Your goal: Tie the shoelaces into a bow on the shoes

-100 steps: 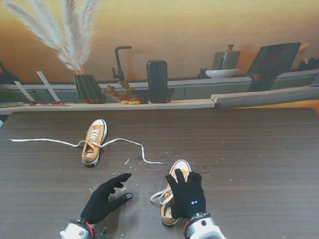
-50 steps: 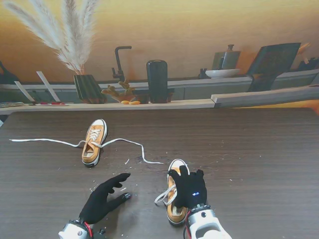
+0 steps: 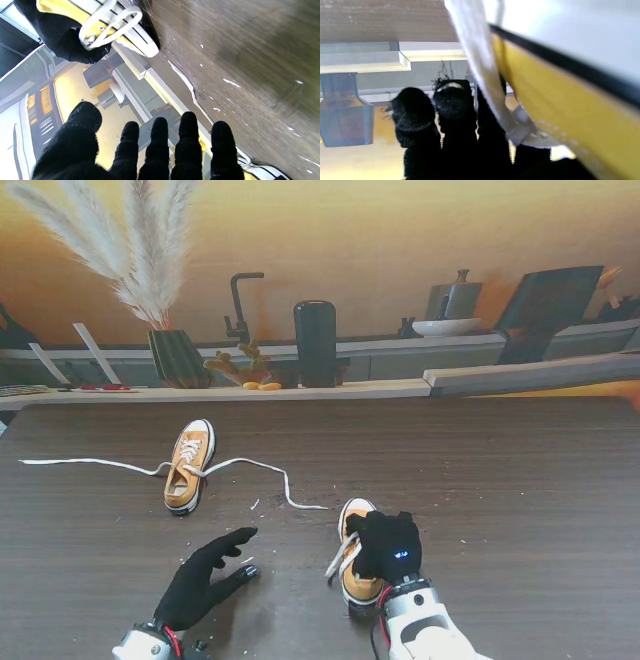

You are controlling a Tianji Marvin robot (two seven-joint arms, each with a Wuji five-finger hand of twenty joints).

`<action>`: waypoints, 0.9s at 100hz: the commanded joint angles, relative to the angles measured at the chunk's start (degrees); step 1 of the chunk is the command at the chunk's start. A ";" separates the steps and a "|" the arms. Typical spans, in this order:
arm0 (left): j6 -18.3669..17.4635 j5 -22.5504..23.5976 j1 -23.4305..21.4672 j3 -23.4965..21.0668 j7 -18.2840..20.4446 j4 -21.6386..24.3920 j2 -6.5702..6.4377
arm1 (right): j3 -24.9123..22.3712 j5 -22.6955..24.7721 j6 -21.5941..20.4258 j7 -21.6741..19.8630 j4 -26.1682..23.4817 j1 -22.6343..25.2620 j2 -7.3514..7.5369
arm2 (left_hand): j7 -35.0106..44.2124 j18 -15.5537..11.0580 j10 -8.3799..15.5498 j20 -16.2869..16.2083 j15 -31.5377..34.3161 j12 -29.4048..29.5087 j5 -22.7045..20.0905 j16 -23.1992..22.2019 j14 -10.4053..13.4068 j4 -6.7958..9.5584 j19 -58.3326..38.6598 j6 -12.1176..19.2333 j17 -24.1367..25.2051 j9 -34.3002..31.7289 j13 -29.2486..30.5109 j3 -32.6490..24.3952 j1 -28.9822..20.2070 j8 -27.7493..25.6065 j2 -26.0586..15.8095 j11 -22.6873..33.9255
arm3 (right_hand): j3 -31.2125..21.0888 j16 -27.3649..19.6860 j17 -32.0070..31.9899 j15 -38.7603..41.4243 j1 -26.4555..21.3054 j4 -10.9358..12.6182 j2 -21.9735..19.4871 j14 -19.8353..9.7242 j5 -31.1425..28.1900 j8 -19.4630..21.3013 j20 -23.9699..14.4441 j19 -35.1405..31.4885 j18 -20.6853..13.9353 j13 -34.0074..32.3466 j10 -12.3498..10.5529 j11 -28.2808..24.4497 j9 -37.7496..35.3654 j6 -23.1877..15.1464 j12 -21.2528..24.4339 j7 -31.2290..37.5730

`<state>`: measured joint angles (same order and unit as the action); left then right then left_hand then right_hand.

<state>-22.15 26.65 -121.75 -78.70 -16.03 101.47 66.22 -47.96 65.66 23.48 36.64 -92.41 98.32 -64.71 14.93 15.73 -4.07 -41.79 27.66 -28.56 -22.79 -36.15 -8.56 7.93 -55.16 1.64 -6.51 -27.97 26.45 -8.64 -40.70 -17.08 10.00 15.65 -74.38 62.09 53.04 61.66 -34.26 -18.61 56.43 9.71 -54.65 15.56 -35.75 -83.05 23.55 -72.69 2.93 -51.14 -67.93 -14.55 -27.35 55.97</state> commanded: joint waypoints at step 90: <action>3.62 0.61 0.51 -0.11 2.62 0.48 -0.41 | -0.88 -2.54 -12.29 3.91 19.26 -24.17 -0.33 | -0.09 -0.95 0.25 -0.90 -0.32 1.14 -2.00 0.50 -0.46 0.88 0.36 -0.35 0.29 0.76 -0.52 2.03 -1.48 -1.10 -1.72 -1.35 | -2.90 -11.68 -3.28 -6.01 -1.66 0.95 -5.69 1.80 -1.71 3.36 0.17 2.29 -1.07 -1.51 -4.52 -1.63 0.43 -6.16 -2.07 4.53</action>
<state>-19.02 27.08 -121.19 -78.83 -14.70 101.46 66.03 -48.58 63.29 11.90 41.52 -73.37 76.44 -65.41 15.00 15.74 -4.10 -41.79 27.66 -28.56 -23.55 -36.15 -8.61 7.93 -55.09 1.63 -6.51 -27.97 26.45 -8.61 -40.72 -17.19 9.99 15.09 -74.33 51.16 50.27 56.23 -34.76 -18.61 55.95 9.96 -55.24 16.27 -35.87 -80.98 23.10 -72.69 1.15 -51.14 -68.25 -16.13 -28.67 56.15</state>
